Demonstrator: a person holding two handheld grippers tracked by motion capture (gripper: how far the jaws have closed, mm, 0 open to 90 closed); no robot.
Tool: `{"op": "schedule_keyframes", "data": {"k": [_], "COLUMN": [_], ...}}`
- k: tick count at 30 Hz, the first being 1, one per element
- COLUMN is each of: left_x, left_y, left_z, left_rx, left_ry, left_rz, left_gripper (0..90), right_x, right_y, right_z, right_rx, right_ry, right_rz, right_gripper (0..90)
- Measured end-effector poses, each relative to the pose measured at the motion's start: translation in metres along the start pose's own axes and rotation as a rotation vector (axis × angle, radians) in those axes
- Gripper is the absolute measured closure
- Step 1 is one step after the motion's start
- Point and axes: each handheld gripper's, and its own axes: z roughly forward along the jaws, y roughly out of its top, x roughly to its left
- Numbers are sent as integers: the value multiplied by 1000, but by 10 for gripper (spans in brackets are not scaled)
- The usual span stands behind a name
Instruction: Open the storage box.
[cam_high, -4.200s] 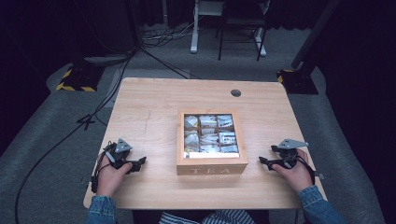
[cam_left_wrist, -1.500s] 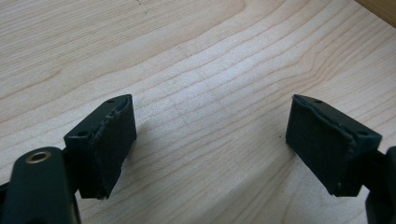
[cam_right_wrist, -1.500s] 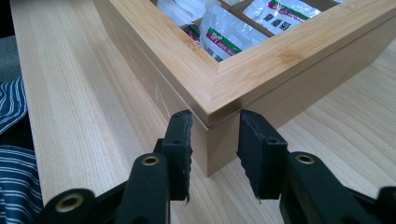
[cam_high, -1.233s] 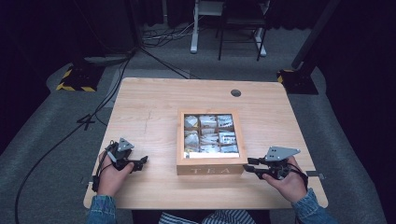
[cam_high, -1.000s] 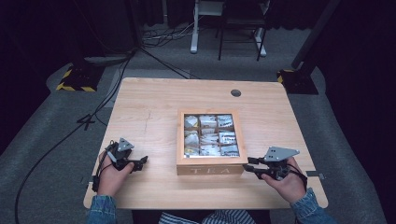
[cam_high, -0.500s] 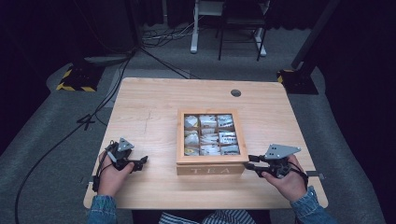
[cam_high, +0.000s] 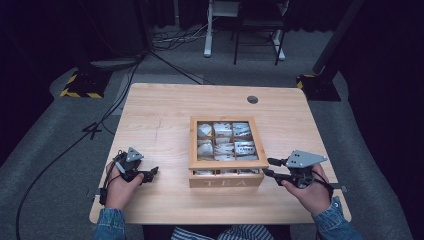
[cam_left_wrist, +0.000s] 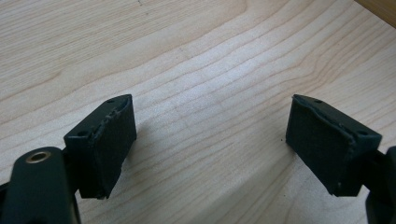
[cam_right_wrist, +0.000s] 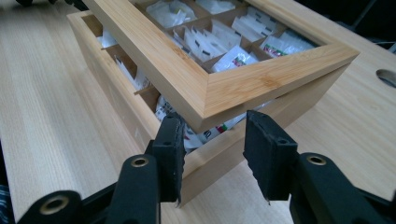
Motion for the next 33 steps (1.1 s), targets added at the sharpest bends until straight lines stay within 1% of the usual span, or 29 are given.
{"op": "schedule_keyframes", "data": {"k": [3, 5, 6, 9, 10, 11, 12, 13, 16, 19, 20, 21, 24, 27, 28, 29, 30, 33], "left_x": [0, 0, 0, 0, 0, 0, -1, -1, 0, 0, 0, 0, 0, 0, -1, -1, -1, -1], "left_y": [1, 2, 3, 3, 3, 3, 3, 3, 3, 3, 3, 3, 3, 3, 3, 3, 3, 3], "left_z": [1, 2, 3, 3, 3, 3, 3, 3, 3, 3, 3, 3, 3, 3, 3, 3, 3, 3], "left_rx": [2, 1, 2, 5, 2, 2, 1, 1, 2, 2, 2, 2, 2, 3, 1, 1, 1, 1], "left_ry": [1, 3, 1, 0, 3, 3, 3, 3, 3, 3, 3, 3, 3, 1, 4, 4, 4, 4], "left_rz": [-4, 0, -7, -7, -6, -6, -8, -8, -6, -6, -6, -6, -7, -8, -8, -8, -9, -9], "left_gripper": [166, 166, 165, 165, 165, 165, 165, 165, 165, 165, 165, 165, 165, 165, 165, 165, 165, 165], "right_x": [-3, -6, -8, -10, -12, -12, -14, -14, -18, -25, -29, -29, -34, -38, -42, -42, -45, -47], "right_y": [4, 7, 9, 13, 16, 16, 21, 21, 29, 36, 41, 41, 52, 55, 58, 58, 60, 63], "right_z": [-2, -2, -2, -3, -4, -4, -5, -5, -6, -8, -8, -8, -9, -8, -7, -7, -6, -6], "right_rx": [-7, -1, -8, -16, -29, -29, -45, -45, -68, -102, -123, -123, -148, -160, -166, -166, -181, -191], "right_ry": [-1, 15, 26, 23, 20, 20, 15, 15, 6, 19, 18, 18, 0, -3, 1, 1, 3, -1], "right_rz": [1, 19, 36, 32, 30, 30, 28, 28, 27, 47, 55, 55, 49, 50, 58, 58, 68, 72], "right_gripper": [561, 549, 547, 546, 546, 546, 544, 544, 528, 522, 522, 522, 521, 519, 519, 519, 517, 521]}}
